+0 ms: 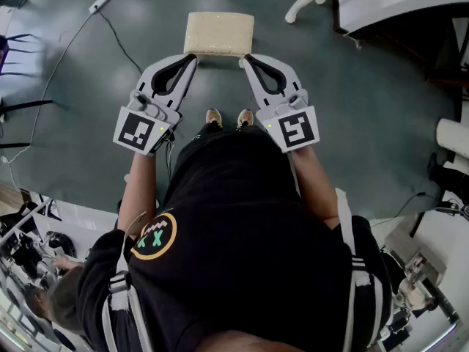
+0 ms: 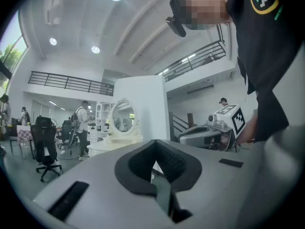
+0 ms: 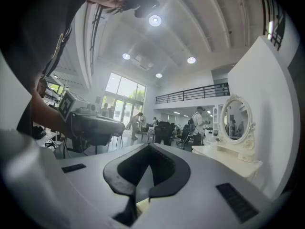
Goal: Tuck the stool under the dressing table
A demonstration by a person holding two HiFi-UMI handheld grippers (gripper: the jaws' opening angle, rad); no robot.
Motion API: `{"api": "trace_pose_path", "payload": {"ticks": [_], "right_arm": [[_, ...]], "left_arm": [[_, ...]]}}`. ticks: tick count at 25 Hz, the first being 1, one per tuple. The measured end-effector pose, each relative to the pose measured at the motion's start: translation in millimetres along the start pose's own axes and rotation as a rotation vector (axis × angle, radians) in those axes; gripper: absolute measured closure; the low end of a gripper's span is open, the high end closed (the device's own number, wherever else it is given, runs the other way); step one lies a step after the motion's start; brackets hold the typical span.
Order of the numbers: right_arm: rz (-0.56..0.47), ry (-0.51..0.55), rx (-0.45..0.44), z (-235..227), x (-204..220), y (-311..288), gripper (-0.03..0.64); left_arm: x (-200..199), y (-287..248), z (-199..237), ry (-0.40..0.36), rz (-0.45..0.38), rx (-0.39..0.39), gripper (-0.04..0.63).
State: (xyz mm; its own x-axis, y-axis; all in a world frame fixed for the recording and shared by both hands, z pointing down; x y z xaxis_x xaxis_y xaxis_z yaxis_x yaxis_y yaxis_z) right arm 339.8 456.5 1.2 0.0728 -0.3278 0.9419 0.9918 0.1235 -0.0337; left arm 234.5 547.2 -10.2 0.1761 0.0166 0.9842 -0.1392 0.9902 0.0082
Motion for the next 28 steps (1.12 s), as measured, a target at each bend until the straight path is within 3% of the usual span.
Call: {"api": "trace_pose_path", "payload": {"ticks": [25,26,28], "right_arm": [[0.014,-0.039,0.035,-13.2,14.0,-5.0,0.594],[0.014,-0.043,0.031,-14.6,15.6,-5.5,0.581],[0.015,-0.048,0.018,-16.9,18.2,-6.5,0.538]], "left_arm": [[9.5,-12.3,12.1,0.024,0.016,-0.002,0.571],[10.1,-14.5,13.0,0.025,0.017,-0.001,0.565],[11.1,-19.0,13.8,0.024,0.023,0.005,0.488]]}}
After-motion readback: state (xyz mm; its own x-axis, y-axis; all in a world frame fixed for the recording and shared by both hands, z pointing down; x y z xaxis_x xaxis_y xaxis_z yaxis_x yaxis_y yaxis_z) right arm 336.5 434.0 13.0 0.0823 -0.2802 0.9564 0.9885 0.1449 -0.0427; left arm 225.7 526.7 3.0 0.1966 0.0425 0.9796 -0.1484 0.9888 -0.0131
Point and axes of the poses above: the fingertips, and each gripper's own axes: y backward along the fingers, z to its left, x out of its underside, the point moved 4 cm from there along y, backward along the fingers, and after that the axes turned 12 degrees about y, right-handed, at the moved point
